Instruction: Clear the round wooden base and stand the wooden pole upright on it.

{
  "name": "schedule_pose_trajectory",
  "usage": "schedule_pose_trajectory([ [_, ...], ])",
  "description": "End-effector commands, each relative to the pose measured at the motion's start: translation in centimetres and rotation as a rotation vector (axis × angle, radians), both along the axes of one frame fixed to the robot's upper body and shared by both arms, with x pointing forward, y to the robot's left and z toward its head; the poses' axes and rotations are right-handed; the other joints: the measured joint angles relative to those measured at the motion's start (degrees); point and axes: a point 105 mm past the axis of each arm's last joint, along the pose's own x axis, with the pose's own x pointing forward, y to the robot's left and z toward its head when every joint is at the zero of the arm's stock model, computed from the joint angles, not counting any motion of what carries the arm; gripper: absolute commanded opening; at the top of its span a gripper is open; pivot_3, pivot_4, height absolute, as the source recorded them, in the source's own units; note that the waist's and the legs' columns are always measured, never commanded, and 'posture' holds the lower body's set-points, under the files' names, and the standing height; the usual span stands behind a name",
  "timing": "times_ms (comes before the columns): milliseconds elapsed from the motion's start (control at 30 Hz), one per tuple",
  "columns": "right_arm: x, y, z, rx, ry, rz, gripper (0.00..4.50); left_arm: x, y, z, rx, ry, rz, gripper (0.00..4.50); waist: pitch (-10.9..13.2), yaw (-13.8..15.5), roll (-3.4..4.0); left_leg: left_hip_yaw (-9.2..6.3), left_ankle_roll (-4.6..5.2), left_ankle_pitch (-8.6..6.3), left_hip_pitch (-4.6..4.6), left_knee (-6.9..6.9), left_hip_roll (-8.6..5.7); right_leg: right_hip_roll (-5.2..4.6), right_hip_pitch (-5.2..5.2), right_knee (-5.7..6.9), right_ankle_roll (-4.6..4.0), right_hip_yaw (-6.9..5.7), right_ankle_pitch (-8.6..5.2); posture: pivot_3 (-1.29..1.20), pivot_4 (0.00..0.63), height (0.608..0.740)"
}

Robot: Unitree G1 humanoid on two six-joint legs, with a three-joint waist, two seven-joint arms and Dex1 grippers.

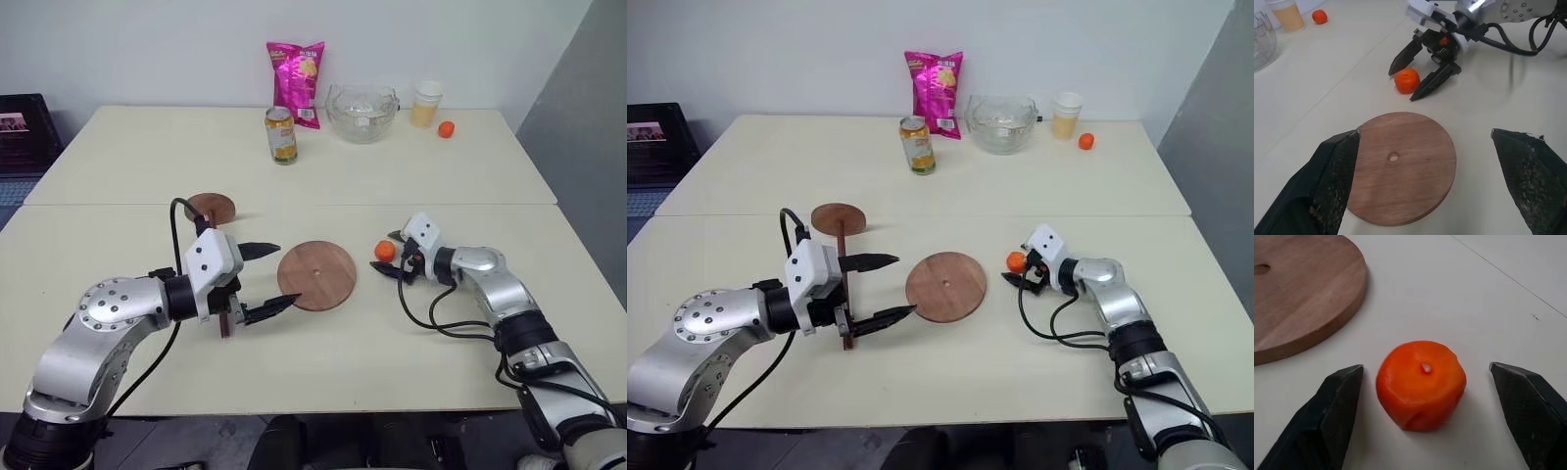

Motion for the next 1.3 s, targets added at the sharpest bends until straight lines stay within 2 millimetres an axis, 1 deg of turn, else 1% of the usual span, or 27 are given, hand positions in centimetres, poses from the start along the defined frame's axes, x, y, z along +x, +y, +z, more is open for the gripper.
schedule_pose_trajectory([
  [33, 0.5, -0.6, 1.1, 0.017, -0.048, -0.005, 3.15, -0.2, -0.6, 0.7, -0.004, -0.047, -0.017, 4.50, 0.00, 0.00, 0.00, 0.01, 0.00, 0.00, 0.00, 0.00, 0.00, 0.00, 0.00, 0.00, 0.00, 0.01, 0.00, 0.00, 0.150, 0.740],
  [67, 0.4, -0.6, 1.0, 0.018, -0.047, -0.004, 2.83, -0.2, -0.6, 0.7, -0.007, -0.046, -0.019, 4.50, 0.00, 0.00, 0.00, 0.01, 0.00, 0.00, 0.00, 0.01, 0.00, 0.00, 0.01, 0.00, 0.00, 0.01, 0.00, 0.00, 0.150, 0.740],
  [100, 0.3, -0.7, 1.0, 0.022, -0.045, -0.002, 2.66, -0.2, -0.7, 0.6, -0.009, -0.045, -0.022, 4.50, 0.00, 0.01, 0.00, 0.01, 0.00, 0.00, 0.00, 0.01, 0.00, 0.00, 0.02, -0.01, 0.00, 0.01, 0.00, 0.00, 0.150, 0.740],
  [133, 0.2, -0.7, 0.9, 0.027, -0.042, 0.004, 2.39, -0.2, -0.7, 0.6, -0.012, -0.044, -0.026, 4.50, 0.00, 0.01, 0.00, 0.01, 0.00, 0.00, 0.00, 0.01, -0.01, 0.00, 0.02, -0.01, 0.00, 0.01, 0.00, 0.00, 0.150, 0.740],
  [267, -0.1, -0.8, 1.0, 0.035, -0.049, 0.005, 1.69, -0.1, -1.2, 0.7, -0.044, -0.034, -0.057, 4.50, 0.00, 0.03, 0.00, 0.01, 0.00, 0.00, 0.00, 0.01, -0.01, -0.01, 0.02, -0.01, 0.00, 0.01, 0.00, 0.00, 0.150, 0.740],
  [333, -0.3, -1.1, 1.3, 0.039, -0.063, -0.004, 1.47, -0.1, -1.4, 0.7, -0.055, -0.032, -0.074, 4.50, 0.00, 0.04, 0.00, 0.01, 0.00, 0.00, -0.01, 0.01, 0.00, -0.01, 0.02, -0.01, 0.00, 0.00, 0.00, 0.00, 0.150, 0.740],
  [400, -0.5, -2.2, 2.3, 0.052, -0.103, -0.052, 1.31, 0.2, -2.2, 0.9, -0.079, -0.033, -0.106, 4.50, 0.00, 0.21, 0.00, 0.01, 0.00, 0.00, -0.01, 0.02, 0.00, -0.01, 0.02, -0.01, 0.00, 0.00, 0.00, 0.00, 0.150, 0.740],
  [467, -0.7, -3.9, 3.1, 0.050, -0.136, -0.117, 1.24, 0.7, -3.0, 1.1, -0.100, -0.038, -0.137, 4.50, 0.00, 0.50, 0.00, -0.01, 0.00, 0.00, -0.05, 0.03, -0.03, -0.03, 0.02, -0.02, 0.00, -0.02, 0.00, 0.00, 0.150, 0.740],
  [500, -0.9, -4.5, 3.3, 0.046, -0.144, -0.138, 1.22, 0.9, -3.3, 1.1, -0.105, -0.040, -0.146, 4.50, 0.00, 0.50, 0.00, 0.00, 0.00, 0.00, -0.06, 0.05, -0.05, -0.05, 0.03, -0.02, 0.01, -0.02, 0.00, 0.00, 0.150, 0.740],
  [533, -1.0, -5.5, 3.5, 0.040, -0.153, -0.180, 1.20, 1.2, -3.8, 1.2, -0.114, -0.043, -0.159, 4.50, 0.00, 0.61, 0.00, 0.01, 0.00, 0.00, -0.07, 0.07, -0.05, -0.05, 0.03, -0.03, 0.02, -0.01, 0.01, 0.00, 0.150, 0.740],
  [633, -1.4, -11.0, 3.6, 0.012, -0.200, -0.438, 1.18, 2.3, -6.8, 1.5, -0.146, -0.054, -0.244, 4.50, 0.00, 1.21, 0.00, -0.01, 0.00, 0.00, -0.08, 0.07, -0.08, -0.07, 0.06, -0.04, 0.03, -0.05, 0.01, 0.00, 0.150, 0.740],
  [667, -1.6, -11.9, 3.5, -0.004, -0.212, -0.481, 1.18, 2.5, -7.4, 1.5, -0.149, -0.058, -0.262, 4.50, 0.00, 1.53, 0.00, -0.03, 0.00, 0.00, -0.08, 0.09, -0.09, -0.07, 0.07, -0.04, 0.03, -0.08, 0.01, 0.00, 0.150, 0.740],
  [700, -1.6, -13.3, 3.3, -0.007, -0.214, -0.569, 1.18, 2.7, -8.3, 1.8, -0.160, -0.064, -0.292, 4.50, 0.00, 1.48, 0.00, -0.03, -0.01, 0.00, -0.10, 0.11, -0.10, -0.07, 0.09, -0.04, 0.03, -0.10, 0.01, 0.00, 0.150, 0.740],
  [767, -1.7, -15.9, 2.4, -0.012, -0.201, -0.734, 1.17, 3.0, -10.0, 2.2, -0.176, -0.074, -0.343, 4.50, 0.00, 0.86, 0.00, 0.14, -0.19, 0.11, -0.07, 0.11, -0.10, -0.07, 0.06, -0.02, 0.04, 0.05, 0.01, 0.00, 0.150, 0.740],
  [800, -1.8, -16.9, 2.0, -0.028, -0.203, -0.789, 1.16, 3.1, -10.6, 2.2, -0.179, -0.078, -0.364, 4.50, 0.00, 0.55, 0.00, 0.20, -0.21, 0.12, -0.05, 0.09, -0.07, -0.07, 0.04, 0.00, 0.04, 0.09, 0.02, 0.00, 0.150, 0.740],
  [867, -2.0, -17.4, 1.7, -0.036, -0.213, -0.820, 1.16, 3.2, -11.4, 2.2, -0.179, -0.082, -0.381, 4.50, -0.01, -0.01, 0.01, 0.23, -0.23, 0.14, -0.02, 0.06, -0.05, -0.05, 0.03, 0.02, 0.04, 0.11, 0.02, 0.00, 0.150, 0.740],
  [900, -2.1, -17.6, 1.7, -0.011, -0.206, -0.843, 1.16, 3.3, -11.7, 2.1, -0.175, -0.082, -0.385, 4.50, -0.01, -0.34, 0.02, 0.26, -0.23, 0.14, 0.01, 0.05, -0.03, -0.03, 0.03, 0.03, 0.04, 0.14, 0.02, 0.00, 0.150, 0.740],
  [1000, -2.3, -18.2, 1.3, 0.057, -0.175, -0.901, 1.16, 3.4, -12.2, 1.8, -0.165, -0.082, -0.388, 4.50, -0.02, -0.80, 0.03, 0.29, -0.23, 0.14, 0.08, -0.01, 0.04, 0.06, 0.04, 0.05, 0.04, 0.20, 0.01, 0.00, 0.150, 0.740],
  [1067, -2.4, -18.3, 1.2, 0.073, -0.166, -0.911, 1.16, 3.4, -12.4, 1.6, -0.160, -0.084, -0.389, 4.50, -0.02, -0.90, 0.04, 0.28, -0.23, 0.14, 0.08, 0.00, 0.06, 0.09, 0.04, 0.07, 0.04, 0.19, 0.02, 0.00, 0.150, 0.740],
  [1133, -2.4, -18.1, 1.2, 0.105, -0.150, -0.912, 1.87, 3.3, -12.4, 1.0, -0.147, -0.080, -0.383, 4.50, -0.02, -0.90, 0.04, 0.27, -0.23, 0.14, 0.06, 0.02, 0.05, 0.08, 0.04, 0.07, 0.04, 0.20, 0.02, 0.00, 0.150, 0.740],
  [1167, -2.4, -18.0, 1.2, 0.118, -0.145, -0.913, 2.01, 3.3, -12.3, 0.8, -0.141, -0.078, -0.379, 4.50, -0.02, -0.90, 0.04, 0.27, -0.23, 0.14, 0.06, 0.02, 0.04, 0.08, 0.05, 0.06, 0.04, 0.20, 0.02, 0.00, 0.150, 0.740],
  [1200, -2.4, -18.0, 1.3, 0.129, -0.145, -0.915, 2.28, 3.3, -12.3, 0.7, -0.139, -0.079, -0.369, 4.50, -0.03, -0.90, 0.05, 0.27, -0.22, 0.14, 0.06, 0.02, 0.04, 0.07, 0.05, 0.05, 0.04, 0.21, 0.02, 0.00, 0.150, 0.740],
  [1267, -2.3, -17.9, 1.8, 0.136, -0.165, -0.920, 2.79, 4.0, -11.8, 0.9, -0.144, -0.108, -0.311, 4.50, -0.02, -0.90, 0.05, 0.29, -0.22, 0.14, 0.06, 0.02, 0.04, 0.07, 0.05, 0.04, 0.05, 0.23, 0.02, 0.00, 0.150, 0.740],
  [1300, -2.3, -17.9, 2.0, 0.137, -0.175, -0.922, 3.11, 4.3, -11.6, 0.9, -0.145, -0.121, -0.288, 4.50, -0.02, -0.90, 0.05, 0.28, -0.21, 0.13, 0.06, 0.02, 0.04, 0.07, 0.05, 0.04, 0.05, 0.23, 0.02, 0.00, 0.150, 0.740],
])
